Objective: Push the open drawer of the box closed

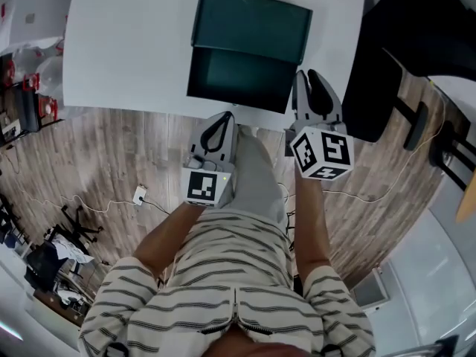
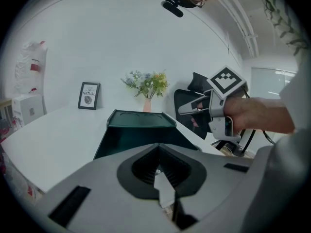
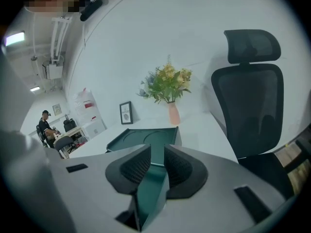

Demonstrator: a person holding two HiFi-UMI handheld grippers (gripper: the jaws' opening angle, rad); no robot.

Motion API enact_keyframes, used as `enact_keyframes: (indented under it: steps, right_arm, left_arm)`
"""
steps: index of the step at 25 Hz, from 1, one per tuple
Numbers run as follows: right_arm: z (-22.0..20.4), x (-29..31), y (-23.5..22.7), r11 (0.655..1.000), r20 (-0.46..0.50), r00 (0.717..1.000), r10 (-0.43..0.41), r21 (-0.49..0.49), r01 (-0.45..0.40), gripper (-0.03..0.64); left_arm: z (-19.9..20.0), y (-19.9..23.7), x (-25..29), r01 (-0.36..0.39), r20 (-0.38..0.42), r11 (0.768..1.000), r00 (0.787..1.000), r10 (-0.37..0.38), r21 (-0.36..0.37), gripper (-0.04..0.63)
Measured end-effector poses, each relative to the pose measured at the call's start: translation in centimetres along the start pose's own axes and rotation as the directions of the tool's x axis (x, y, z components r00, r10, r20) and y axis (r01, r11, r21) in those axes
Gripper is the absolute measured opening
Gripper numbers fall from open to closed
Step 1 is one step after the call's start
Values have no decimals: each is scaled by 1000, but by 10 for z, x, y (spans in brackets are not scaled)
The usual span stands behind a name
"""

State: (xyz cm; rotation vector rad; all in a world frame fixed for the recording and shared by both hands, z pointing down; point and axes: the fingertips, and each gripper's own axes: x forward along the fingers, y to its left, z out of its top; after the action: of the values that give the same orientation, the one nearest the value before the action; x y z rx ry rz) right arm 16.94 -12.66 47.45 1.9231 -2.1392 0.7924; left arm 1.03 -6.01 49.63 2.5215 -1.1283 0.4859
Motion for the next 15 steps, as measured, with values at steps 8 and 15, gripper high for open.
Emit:
enact_keyframes:
  steps: [8, 15]
  right_arm:
    - [-8, 24, -13, 1000, -61, 998, -12, -5, 12, 104]
    - [-12, 42, -22, 1000, -126, 992, 2, 12, 0, 103]
  left_arm:
    - [-5, 6, 7, 8, -5, 1000, 1000, -8, 21, -3]
    - [-5, 2, 8, 10, -2, 1000, 1000, -10, 17, -3]
